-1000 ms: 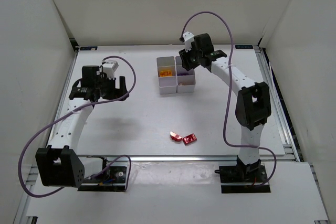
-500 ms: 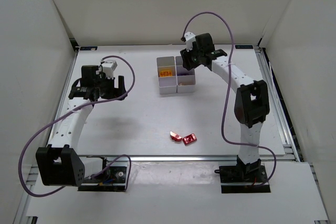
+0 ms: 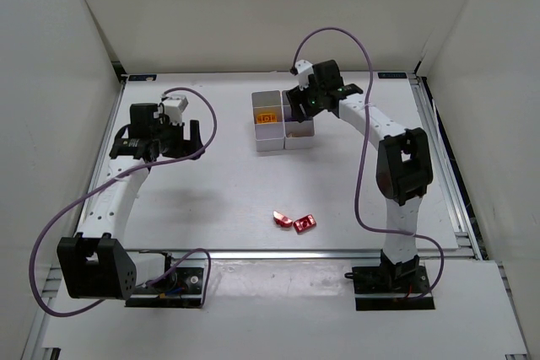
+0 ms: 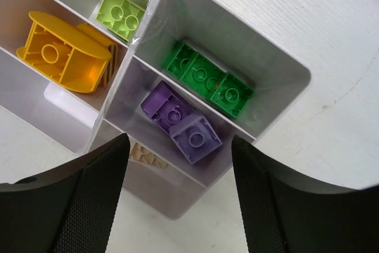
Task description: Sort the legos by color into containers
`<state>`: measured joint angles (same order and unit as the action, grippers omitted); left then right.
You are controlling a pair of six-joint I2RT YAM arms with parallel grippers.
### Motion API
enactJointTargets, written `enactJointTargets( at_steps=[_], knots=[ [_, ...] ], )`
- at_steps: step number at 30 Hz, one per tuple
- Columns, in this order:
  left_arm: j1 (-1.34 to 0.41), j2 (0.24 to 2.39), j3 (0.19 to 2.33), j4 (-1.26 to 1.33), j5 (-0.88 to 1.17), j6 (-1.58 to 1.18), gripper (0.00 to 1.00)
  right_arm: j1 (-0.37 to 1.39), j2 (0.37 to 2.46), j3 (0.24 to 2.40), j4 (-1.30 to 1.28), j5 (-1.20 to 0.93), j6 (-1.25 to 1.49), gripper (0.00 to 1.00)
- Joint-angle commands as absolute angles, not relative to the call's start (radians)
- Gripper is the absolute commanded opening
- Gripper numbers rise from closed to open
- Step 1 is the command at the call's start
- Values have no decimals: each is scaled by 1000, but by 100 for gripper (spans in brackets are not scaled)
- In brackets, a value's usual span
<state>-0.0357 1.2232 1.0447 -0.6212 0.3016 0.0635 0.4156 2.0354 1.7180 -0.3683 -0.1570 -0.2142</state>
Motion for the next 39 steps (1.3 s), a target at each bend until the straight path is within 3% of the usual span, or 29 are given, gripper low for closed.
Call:
enactJointTargets(
  at_steps=[1,8,11,14,19,25,30,39],
  knots=[
    [-32,1220,1071,-618,357,78,100,419,1979,1697,-344,-175,-199,74],
    [-92,1175,1049,-627,682,271,99,391,1771,1591,-363,-287,-215,74],
    [-121,1221,1078,-655,826,305,99,339,1637,1516,-437,-455,-245,72],
    [-149,1319,1156,-710,940,357,97,229,1504,1438,-566,-618,-366,77],
    [-322,1408,1223,-775,869,477,99,63,1370,1382,-1008,-782,-865,78],
    [-573,1515,1253,-805,779,658,95,8,1229,1224,-1239,-821,-1250,77],
    [-696,1601,1269,-802,704,799,89,2,1163,1131,-1221,-743,-1227,77],
    [-782,1707,1250,-730,703,1014,86,-127,1207,1158,-1204,-735,-1152,78]
  ],
)
